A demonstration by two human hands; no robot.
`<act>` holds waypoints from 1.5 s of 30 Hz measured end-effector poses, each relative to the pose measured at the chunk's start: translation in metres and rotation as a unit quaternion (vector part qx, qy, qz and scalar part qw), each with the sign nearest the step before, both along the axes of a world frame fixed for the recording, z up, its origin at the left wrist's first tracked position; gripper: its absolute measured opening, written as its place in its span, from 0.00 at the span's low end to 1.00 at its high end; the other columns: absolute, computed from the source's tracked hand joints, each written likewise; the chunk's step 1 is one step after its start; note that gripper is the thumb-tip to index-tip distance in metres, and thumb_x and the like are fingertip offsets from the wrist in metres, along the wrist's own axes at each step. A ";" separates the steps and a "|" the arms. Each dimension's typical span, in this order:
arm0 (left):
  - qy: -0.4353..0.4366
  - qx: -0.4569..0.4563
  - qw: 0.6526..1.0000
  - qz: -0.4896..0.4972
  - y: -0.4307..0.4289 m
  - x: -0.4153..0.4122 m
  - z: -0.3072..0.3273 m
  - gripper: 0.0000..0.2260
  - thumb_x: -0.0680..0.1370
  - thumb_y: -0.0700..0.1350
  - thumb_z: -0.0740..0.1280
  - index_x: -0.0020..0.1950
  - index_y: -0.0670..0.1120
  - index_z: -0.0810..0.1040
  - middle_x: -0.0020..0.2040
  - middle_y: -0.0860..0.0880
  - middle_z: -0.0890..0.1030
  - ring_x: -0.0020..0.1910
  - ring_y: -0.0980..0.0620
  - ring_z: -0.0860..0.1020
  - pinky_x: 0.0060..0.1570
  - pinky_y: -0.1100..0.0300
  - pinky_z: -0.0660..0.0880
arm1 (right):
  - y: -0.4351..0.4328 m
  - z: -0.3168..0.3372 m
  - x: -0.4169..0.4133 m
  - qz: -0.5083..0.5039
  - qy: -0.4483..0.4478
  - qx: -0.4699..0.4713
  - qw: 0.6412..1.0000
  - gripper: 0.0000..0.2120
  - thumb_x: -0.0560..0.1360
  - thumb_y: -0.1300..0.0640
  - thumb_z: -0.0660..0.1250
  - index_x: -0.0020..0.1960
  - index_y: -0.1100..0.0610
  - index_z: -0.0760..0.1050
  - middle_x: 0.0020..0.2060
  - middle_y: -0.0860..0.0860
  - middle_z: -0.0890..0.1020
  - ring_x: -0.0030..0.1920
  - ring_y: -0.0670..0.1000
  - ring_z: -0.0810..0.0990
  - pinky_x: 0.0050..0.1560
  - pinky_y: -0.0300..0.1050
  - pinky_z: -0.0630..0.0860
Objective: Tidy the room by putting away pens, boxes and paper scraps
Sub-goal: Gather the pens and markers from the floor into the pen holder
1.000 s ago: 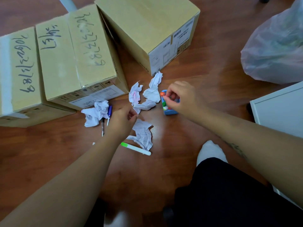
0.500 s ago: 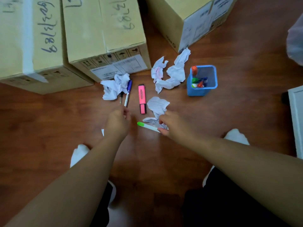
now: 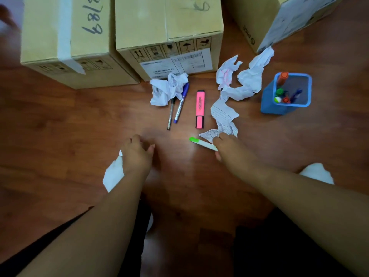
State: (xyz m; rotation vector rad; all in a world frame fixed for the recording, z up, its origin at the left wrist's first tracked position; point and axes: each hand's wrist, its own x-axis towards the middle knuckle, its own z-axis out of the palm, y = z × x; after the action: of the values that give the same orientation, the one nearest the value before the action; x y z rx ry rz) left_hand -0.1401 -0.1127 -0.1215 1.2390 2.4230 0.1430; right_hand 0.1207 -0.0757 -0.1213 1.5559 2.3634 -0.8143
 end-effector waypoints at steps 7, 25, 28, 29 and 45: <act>-0.082 0.053 0.991 -0.092 0.032 0.020 -0.007 0.10 0.73 0.48 0.73 0.46 0.45 0.77 0.45 0.45 0.80 0.46 0.44 0.78 0.45 0.50 0.76 | 0.009 0.002 -0.002 -0.056 0.055 0.003 0.997 0.11 0.76 0.62 0.62 0.57 0.61 0.76 0.51 0.58 0.78 0.48 0.59 0.78 0.43 0.54 0.75; -0.098 0.075 0.992 0.011 0.044 0.041 0.051 0.03 0.74 0.41 0.69 0.44 0.43 0.80 0.37 0.50 0.80 0.35 0.53 0.76 0.33 0.65 0.68 | 0.055 0.063 0.040 -0.207 0.279 0.076 0.935 0.06 0.76 0.61 0.66 0.51 0.61 0.80 0.43 0.54 0.79 0.41 0.52 0.76 0.42 0.47 0.72; -0.112 0.109 0.988 -0.014 0.054 0.049 0.078 0.01 0.73 0.41 0.71 0.43 0.44 0.81 0.35 0.52 0.80 0.35 0.56 0.77 0.36 0.63 0.71 | 0.070 0.088 0.056 -0.259 0.313 0.102 0.908 0.04 0.76 0.61 0.66 0.50 0.60 0.78 0.43 0.51 0.79 0.39 0.49 0.76 0.39 0.37 0.69; -0.123 0.123 0.984 -0.031 0.060 0.056 0.090 0.01 0.73 0.41 0.71 0.43 0.45 0.81 0.36 0.52 0.80 0.35 0.58 0.77 0.38 0.63 0.73 | 0.075 0.097 0.065 -0.282 0.321 0.117 0.897 0.03 0.76 0.61 0.66 0.49 0.59 0.78 0.40 0.47 0.78 0.37 0.46 0.75 0.37 0.35 0.68; -0.238 0.174 0.902 -0.316 0.152 0.219 0.159 0.03 0.74 0.38 0.71 0.45 0.45 0.81 0.35 0.53 0.79 0.31 0.62 0.74 0.35 0.72 0.72 | 0.072 0.086 0.185 -0.337 0.262 0.223 0.877 0.02 0.71 0.64 0.68 0.43 0.60 0.78 0.39 0.54 0.78 0.37 0.49 0.72 0.37 0.40 0.63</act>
State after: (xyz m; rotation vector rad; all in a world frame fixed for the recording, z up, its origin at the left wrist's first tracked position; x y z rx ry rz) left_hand 0.0790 0.0388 0.0376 1.8294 1.5303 0.6207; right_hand 0.3062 -0.0034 -0.0353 2.7543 2.4711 -0.9477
